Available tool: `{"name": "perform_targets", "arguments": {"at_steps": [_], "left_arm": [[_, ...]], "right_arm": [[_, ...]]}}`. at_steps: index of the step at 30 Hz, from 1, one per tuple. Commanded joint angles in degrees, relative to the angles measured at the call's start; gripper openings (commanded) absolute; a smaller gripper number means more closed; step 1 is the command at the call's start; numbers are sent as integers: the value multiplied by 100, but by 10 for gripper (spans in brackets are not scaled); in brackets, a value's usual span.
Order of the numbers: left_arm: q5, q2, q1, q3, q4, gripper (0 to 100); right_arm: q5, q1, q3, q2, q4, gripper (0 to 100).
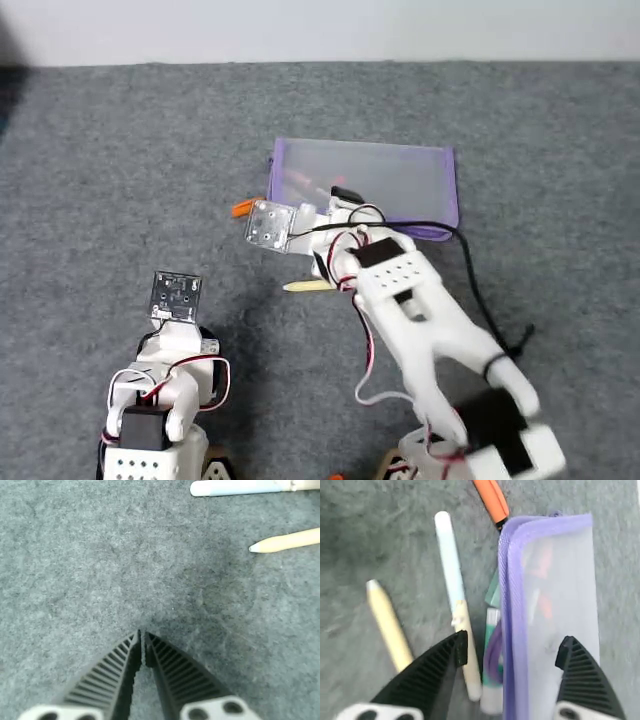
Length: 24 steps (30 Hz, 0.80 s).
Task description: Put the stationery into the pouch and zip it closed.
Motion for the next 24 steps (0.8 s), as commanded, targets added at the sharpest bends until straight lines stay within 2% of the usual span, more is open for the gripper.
{"name": "perform_targets", "arguments": {"at_steps": [1,7,9,13,15,17,24], "left_arm": [[53,-79,-35,-57,-9,14],[53,-79,-35,-57,-9,14],[53,-79,-35,-57,-9,14],[53,-79,-35,-57,-9,14],[53,-79,-35,-57,-9,14],[53,-79,-35,-57,-9,14],[53,-79,-35,-57,-9,14]], "right_arm": [[141,4,-343,541,-1051,294],[141,75,-343,1569,-2659,281],[141,127,-343,1745,-3169,212],[141,303,-308,1631,-3574,0],[114,426,-264,1420,-3565,32],[114,549,-158,1165,-3582,5],[105,840,360,-251,-3565,9]]}}
